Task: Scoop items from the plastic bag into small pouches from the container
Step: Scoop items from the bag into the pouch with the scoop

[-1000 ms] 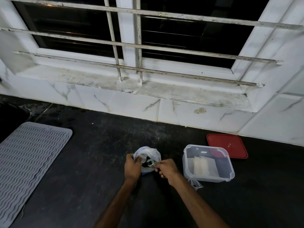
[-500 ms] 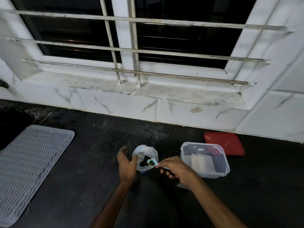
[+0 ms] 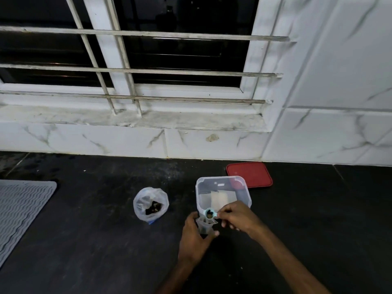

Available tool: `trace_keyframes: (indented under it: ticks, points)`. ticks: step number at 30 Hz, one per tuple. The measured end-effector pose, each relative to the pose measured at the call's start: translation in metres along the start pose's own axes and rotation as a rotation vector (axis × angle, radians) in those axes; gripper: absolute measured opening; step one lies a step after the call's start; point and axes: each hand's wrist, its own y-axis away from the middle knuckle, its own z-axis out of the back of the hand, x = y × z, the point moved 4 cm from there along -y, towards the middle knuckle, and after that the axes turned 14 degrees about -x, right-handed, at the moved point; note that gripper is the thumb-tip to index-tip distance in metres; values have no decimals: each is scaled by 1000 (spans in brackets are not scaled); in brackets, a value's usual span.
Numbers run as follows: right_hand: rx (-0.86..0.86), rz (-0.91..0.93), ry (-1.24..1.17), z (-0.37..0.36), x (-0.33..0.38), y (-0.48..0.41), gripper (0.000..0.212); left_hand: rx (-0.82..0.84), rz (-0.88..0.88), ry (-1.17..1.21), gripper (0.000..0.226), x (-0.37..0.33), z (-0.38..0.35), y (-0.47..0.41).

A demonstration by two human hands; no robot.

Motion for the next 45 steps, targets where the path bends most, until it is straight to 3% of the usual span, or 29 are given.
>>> trace_keyframes:
  ticks: [5,8,11,13,17,21,25,32,34,38,40,42,45]
  points:
    - [-68,170,273,-14,-2,-2,16,-59,-36,-11,43,-10,-9,3]
    - [-144,411,499,-27,4,2,19,-59,-30,11,41,-13,-13,6]
    - [-75,655,793,-42,7,10,27,-100,-18,33,49,-10,-12,8]
    - [-66,721,855,-46,3,10,35,-121,-32,32,41,-10,-11,9]
    - [-122,717,733,-41,-4,8,41,-133,-78,7,32,-17,-5,7]
    - [-269,666,522,-27,-2,9,26,-112,-69,-10,41,-20,0,8]
    - [-340,492,216,-18,-8,6,16,-90,-96,-71,48,-22,6,10]
    - [-343,344,-88,-13,-1,8,9,-33,-124,-109,75,-26,31,14]
    - [-307,336,-147,-20,13,14,9,-85,-138,-109,69,-28,48,14]
    - [-254,366,-102,-56,50,17,8,-484,-84,-67,38,-13,96,4]
    - [-276,439,-26,-80,68,13,9,-661,41,-6,38,1,119,-6]
    - [-328,505,80,-108,85,6,11,-702,172,-16,45,17,135,-20]
    - [-345,528,265,-142,101,-5,17,-585,393,-52,64,34,137,-36]
